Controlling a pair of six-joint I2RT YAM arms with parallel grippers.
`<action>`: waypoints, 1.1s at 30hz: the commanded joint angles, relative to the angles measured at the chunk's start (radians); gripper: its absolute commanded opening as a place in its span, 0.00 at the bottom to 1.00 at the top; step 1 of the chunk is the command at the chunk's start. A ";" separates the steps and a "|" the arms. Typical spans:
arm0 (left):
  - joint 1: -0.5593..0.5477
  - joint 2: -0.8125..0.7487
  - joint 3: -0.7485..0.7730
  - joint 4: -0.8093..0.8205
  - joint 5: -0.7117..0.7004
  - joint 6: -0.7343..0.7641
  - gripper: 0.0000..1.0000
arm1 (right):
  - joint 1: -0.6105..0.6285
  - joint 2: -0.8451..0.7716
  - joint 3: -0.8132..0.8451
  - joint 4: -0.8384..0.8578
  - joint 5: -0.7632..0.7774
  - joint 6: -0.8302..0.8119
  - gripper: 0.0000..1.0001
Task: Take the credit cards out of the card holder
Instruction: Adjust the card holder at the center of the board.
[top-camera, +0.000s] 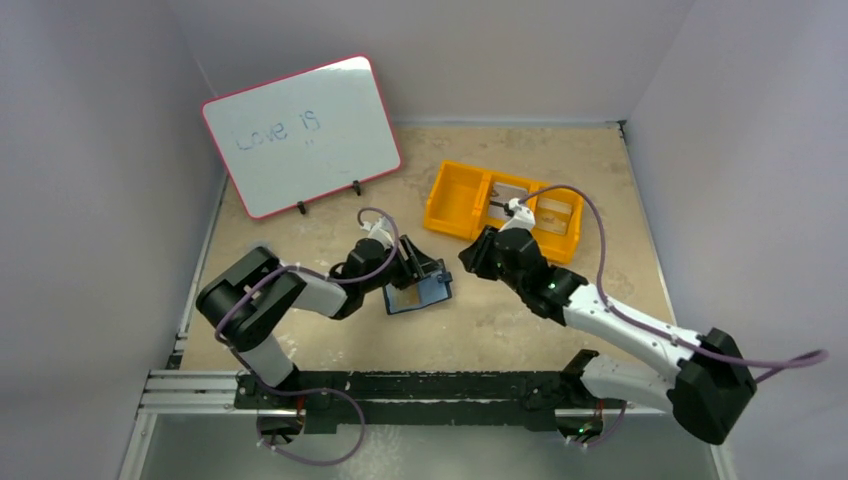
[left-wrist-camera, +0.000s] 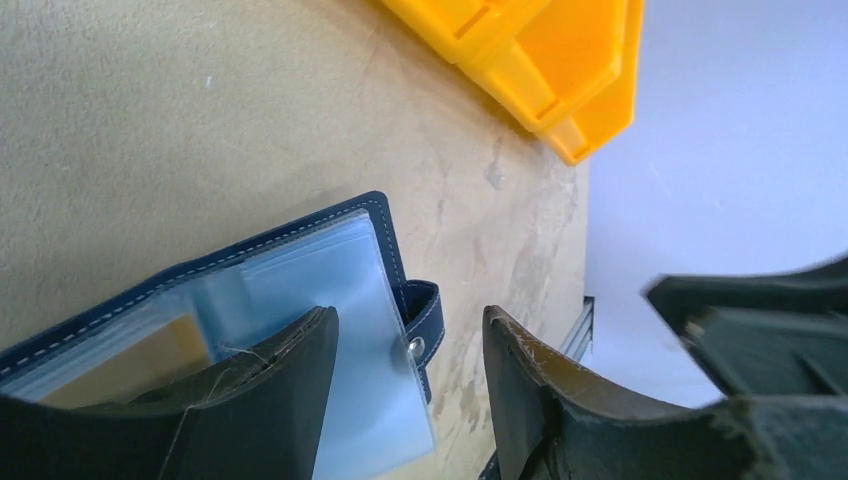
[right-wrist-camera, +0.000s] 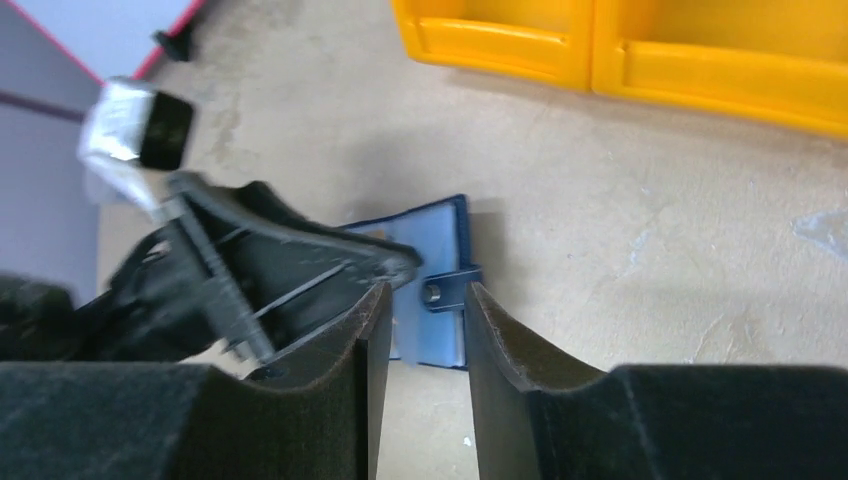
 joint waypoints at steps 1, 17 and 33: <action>-0.020 0.037 0.070 -0.032 -0.050 0.031 0.54 | 0.000 -0.113 -0.056 0.166 -0.103 -0.138 0.37; -0.029 -0.166 0.102 -0.311 -0.231 0.129 0.55 | 0.000 0.088 -0.166 0.559 -0.585 -0.210 0.33; -0.029 -0.124 0.074 -0.223 -0.118 0.083 0.54 | 0.000 0.124 -0.089 0.289 -0.435 -0.131 0.42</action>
